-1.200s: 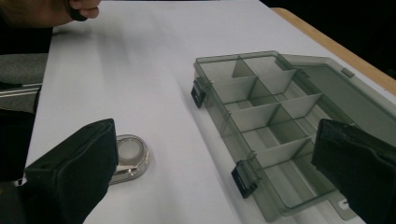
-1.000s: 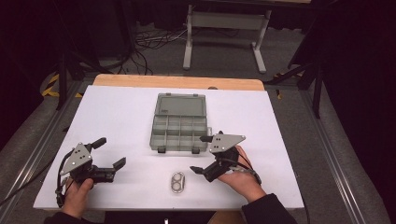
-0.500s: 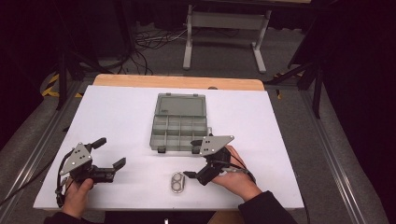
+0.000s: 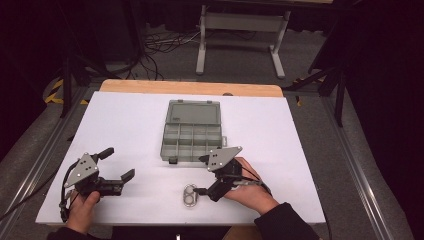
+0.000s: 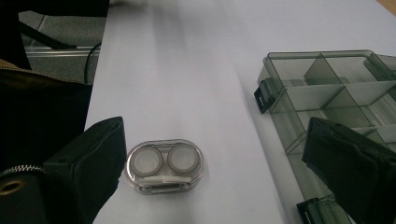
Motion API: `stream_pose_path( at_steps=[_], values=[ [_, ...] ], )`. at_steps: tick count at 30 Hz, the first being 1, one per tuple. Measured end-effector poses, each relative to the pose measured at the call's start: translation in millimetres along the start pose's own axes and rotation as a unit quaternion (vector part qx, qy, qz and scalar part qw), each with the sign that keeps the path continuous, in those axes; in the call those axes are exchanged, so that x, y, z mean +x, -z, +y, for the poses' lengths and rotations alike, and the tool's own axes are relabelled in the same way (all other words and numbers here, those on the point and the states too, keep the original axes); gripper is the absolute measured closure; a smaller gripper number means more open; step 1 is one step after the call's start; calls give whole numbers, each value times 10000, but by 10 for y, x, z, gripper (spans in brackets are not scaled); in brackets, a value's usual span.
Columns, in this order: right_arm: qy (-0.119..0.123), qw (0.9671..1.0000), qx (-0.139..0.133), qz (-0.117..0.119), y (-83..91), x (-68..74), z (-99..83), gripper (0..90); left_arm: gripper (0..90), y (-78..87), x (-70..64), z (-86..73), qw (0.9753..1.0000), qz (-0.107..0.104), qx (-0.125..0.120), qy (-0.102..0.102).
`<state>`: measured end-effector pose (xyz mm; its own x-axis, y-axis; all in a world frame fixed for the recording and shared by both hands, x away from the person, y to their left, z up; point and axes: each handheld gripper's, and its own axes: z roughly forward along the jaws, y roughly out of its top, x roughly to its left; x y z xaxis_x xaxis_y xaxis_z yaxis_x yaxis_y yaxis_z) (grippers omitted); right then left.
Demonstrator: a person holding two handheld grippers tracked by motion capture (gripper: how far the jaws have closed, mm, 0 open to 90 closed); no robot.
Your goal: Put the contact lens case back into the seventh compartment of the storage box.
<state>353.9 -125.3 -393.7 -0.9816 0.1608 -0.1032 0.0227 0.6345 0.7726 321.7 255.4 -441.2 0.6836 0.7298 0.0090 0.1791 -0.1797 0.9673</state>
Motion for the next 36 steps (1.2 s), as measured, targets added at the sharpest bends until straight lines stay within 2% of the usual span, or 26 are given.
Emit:
stream_pose_path(
  at_steps=[16, 22, 36],
  values=[
    [193, 9978, 576, 266, -147, 63, 47, 114, 6, -1, 0, 0, 10000, 0, -3, -1],
    [353, 9949, 862, 381, -228, 84, 72, 125, 7, -2, 0, 0, 10000, -8, 8, -10],
    [490, 9886, 1316, 543, -383, 155, 89, 143, 7, 4, 5, 0, 10000, -34, 11, -23]
  ],
)
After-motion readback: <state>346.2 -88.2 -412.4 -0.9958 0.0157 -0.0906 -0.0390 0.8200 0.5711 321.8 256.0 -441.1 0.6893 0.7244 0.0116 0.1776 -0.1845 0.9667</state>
